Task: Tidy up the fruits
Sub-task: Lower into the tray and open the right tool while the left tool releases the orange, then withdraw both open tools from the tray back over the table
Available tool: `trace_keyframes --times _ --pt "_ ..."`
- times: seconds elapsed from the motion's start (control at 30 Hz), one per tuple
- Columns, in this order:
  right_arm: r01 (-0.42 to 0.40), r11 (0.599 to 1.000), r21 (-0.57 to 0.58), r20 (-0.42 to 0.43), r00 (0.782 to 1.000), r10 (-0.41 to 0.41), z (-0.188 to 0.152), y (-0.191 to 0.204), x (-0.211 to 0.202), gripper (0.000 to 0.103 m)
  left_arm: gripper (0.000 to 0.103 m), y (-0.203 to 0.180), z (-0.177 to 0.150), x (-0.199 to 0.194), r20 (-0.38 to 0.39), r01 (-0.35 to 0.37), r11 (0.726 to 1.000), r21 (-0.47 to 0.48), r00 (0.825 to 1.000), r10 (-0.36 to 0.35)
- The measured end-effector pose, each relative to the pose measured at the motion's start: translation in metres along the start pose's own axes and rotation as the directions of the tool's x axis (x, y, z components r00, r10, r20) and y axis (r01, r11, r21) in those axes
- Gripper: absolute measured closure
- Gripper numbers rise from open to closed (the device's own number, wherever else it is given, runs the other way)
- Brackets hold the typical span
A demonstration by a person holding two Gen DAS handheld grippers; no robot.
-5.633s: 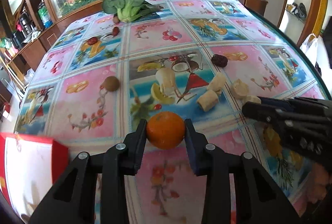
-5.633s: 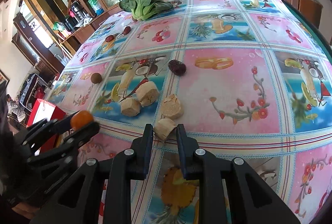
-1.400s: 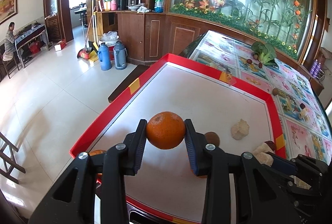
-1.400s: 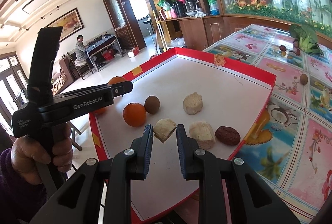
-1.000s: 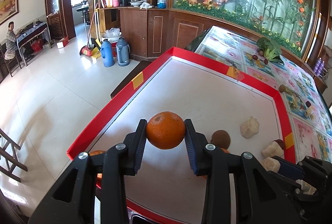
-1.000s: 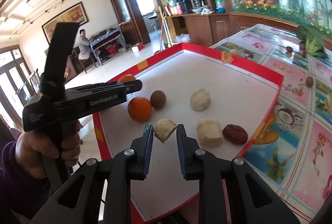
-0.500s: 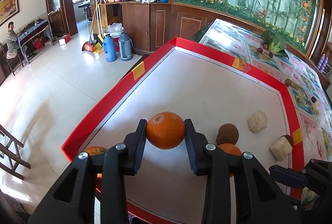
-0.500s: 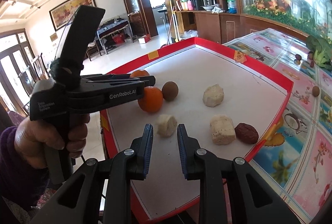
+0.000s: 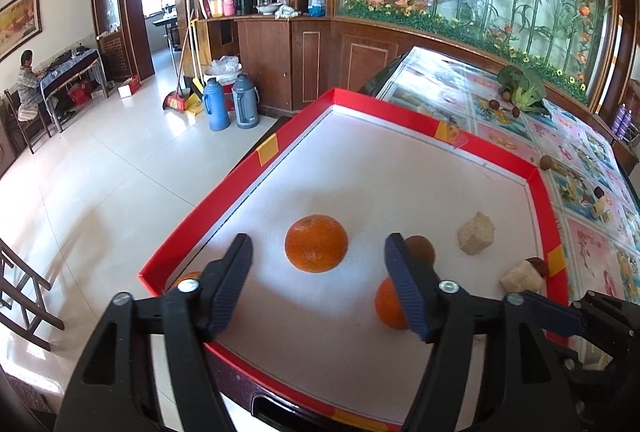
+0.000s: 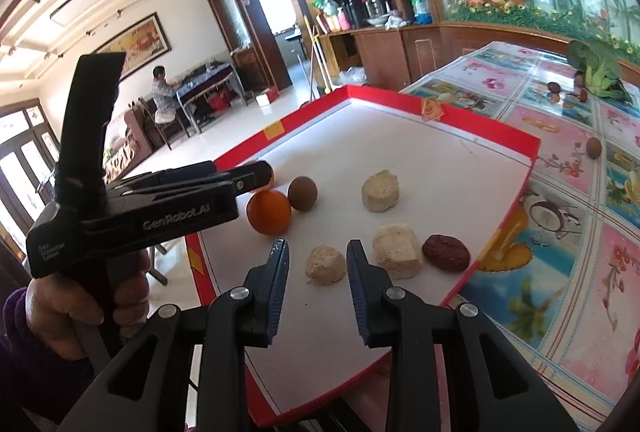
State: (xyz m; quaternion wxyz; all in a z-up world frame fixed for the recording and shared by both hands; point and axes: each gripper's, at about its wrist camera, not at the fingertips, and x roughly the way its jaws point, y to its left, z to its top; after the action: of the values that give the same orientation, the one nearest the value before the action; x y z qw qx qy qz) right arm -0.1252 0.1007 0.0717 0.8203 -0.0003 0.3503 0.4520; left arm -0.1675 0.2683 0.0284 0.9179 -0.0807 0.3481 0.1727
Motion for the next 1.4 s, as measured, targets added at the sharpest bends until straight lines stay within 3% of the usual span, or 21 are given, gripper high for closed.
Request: trace_keyframes --times 0.2,0.33,0.6,1.0,1.13,1.27,1.4 --pt "0.004 1.0 0.031 0.017 1.0 -0.005 -0.001 -0.007 -0.008 0.069 0.028 -0.008 0.0 -0.011 0.013 0.005 1.0 0.02 1.0 -0.005" --pt "0.008 0.999 0.044 0.027 1.0 -0.009 -0.001 -0.01 -0.011 0.064 0.018 -0.016 -0.001 -0.018 0.023 -0.001 0.999 0.033 1.0 0.0" --pt "0.01 0.998 0.067 0.036 0.999 -0.012 -0.001 -0.017 -0.017 0.056 0.008 -0.031 0.001 -0.024 0.021 -0.008 0.998 0.055 1.0 0.007" --pt "0.01 0.992 0.124 0.061 0.998 -0.017 0.0 -0.034 -0.032 0.053 0.003 -0.059 -0.003 -0.029 0.007 -0.018 0.992 0.122 1.0 0.017" --pt "0.001 0.99 0.141 0.096 0.995 -0.015 0.0 -0.047 -0.05 0.052 0.003 -0.065 0.0 -0.029 0.0 0.011 0.993 0.121 1.0 -0.011" --pt "0.033 0.98 0.195 0.144 0.988 -0.062 0.002 -0.077 -0.078 0.047 0.003 -0.08 0.004 -0.03 0.015 0.019 0.987 0.162 1.0 -0.021" --pt "0.18 0.95 0.254 0.156 0.962 -0.224 0.002 -0.123 -0.111 0.047 0.003 -0.104 0.009 -0.032 0.018 0.057 0.976 0.208 0.998 -0.062"
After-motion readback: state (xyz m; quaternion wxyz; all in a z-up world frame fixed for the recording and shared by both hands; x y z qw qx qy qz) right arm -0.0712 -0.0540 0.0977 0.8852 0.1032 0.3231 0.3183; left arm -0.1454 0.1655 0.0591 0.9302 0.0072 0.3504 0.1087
